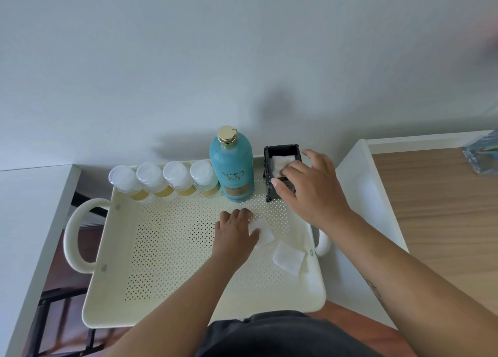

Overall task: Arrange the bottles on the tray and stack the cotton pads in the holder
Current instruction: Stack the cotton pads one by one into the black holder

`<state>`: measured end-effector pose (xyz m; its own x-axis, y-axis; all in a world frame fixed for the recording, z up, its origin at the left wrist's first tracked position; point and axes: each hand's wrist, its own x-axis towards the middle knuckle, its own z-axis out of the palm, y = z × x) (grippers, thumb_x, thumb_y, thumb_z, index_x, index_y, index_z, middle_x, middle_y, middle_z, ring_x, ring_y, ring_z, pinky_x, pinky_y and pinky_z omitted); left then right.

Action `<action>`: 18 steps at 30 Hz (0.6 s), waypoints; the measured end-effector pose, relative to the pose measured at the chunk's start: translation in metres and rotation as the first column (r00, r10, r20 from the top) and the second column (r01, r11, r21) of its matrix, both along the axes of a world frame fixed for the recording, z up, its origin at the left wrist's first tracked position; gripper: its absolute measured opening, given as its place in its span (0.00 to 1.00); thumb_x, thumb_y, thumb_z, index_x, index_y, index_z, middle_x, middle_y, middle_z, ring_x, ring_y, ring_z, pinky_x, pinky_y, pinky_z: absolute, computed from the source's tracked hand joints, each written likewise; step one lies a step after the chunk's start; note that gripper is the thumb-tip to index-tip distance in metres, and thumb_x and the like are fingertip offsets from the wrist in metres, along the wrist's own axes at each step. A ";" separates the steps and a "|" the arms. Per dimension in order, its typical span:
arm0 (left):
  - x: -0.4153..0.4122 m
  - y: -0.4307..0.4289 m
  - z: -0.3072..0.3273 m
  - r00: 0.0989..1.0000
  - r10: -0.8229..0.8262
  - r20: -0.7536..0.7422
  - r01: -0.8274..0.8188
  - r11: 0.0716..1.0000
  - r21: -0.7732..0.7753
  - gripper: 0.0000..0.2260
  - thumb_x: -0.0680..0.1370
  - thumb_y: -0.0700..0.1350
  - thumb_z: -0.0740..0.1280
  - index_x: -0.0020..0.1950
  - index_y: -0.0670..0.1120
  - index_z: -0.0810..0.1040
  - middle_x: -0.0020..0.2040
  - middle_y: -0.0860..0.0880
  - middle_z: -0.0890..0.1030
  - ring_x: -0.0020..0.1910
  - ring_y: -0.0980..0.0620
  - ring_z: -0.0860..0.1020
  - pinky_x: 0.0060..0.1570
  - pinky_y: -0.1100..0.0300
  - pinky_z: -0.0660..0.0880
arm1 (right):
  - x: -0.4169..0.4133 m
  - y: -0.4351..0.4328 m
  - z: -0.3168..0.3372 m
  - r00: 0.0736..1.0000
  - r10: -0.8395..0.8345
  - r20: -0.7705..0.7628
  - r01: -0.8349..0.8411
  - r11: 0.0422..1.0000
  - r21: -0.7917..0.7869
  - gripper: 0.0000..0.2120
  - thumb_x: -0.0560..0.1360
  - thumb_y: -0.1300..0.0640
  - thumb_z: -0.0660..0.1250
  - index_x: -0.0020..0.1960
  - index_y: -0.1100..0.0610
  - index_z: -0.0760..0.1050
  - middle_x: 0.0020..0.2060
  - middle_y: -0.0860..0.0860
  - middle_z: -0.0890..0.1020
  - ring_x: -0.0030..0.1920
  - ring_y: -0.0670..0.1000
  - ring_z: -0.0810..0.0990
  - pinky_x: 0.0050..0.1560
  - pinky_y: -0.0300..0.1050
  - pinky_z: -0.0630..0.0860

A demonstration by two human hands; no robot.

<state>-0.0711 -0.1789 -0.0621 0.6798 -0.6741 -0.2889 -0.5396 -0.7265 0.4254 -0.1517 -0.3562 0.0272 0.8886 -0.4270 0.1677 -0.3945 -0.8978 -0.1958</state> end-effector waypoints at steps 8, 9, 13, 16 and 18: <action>-0.002 0.003 0.016 0.983 0.079 -0.166 -0.102 0.986 -0.135 0.07 0.77 0.44 0.65 0.54 0.46 0.78 0.51 0.51 0.80 0.52 0.48 0.71 0.51 0.53 0.72 | -0.003 0.000 0.002 0.997 0.007 0.073 -0.009 0.999 0.037 0.16 0.78 0.44 0.57 0.51 0.52 0.80 0.50 0.44 0.83 0.63 0.58 0.71 0.65 0.54 0.63; -0.002 0.004 0.021 0.970 0.099 -0.221 -0.141 0.972 -0.187 0.06 0.77 0.43 0.65 0.53 0.46 0.78 0.49 0.51 0.80 0.50 0.49 0.72 0.48 0.57 0.72 | -0.003 0.000 0.002 0.994 0.011 0.107 -0.015 0.999 0.040 0.14 0.77 0.46 0.59 0.51 0.51 0.79 0.51 0.44 0.83 0.62 0.58 0.72 0.64 0.53 0.64; 0.002 0.008 0.044 0.898 0.162 -0.408 -0.296 0.910 -0.291 0.01 0.77 0.45 0.68 0.46 0.50 0.77 0.43 0.57 0.79 0.34 0.65 0.73 0.33 0.75 0.70 | -0.008 0.002 0.003 0.972 0.024 0.234 -0.030 0.999 0.022 0.09 0.76 0.53 0.64 0.53 0.52 0.79 0.51 0.45 0.82 0.60 0.56 0.73 0.60 0.50 0.65; 0.006 0.008 0.061 0.829 0.170 -0.533 -0.392 0.856 -0.336 0.01 0.76 0.48 0.70 0.45 0.53 0.79 0.43 0.54 0.82 0.32 0.62 0.73 0.34 0.70 0.72 | -0.017 0.009 0.004 0.952 0.067 0.300 -0.067 0.998 -0.009 0.08 0.75 0.54 0.66 0.53 0.52 0.80 0.49 0.45 0.82 0.58 0.54 0.73 0.60 0.48 0.64; 0.009 0.006 0.073 0.782 0.154 -0.604 -0.437 0.826 -0.355 0.01 0.76 0.49 0.70 0.46 0.53 0.80 0.45 0.50 0.84 0.39 0.51 0.78 0.42 0.60 0.75 | -0.023 0.017 0.007 0.945 0.086 0.315 -0.091 0.996 0.000 0.07 0.75 0.54 0.67 0.52 0.52 0.80 0.46 0.45 0.83 0.58 0.52 0.73 0.60 0.47 0.63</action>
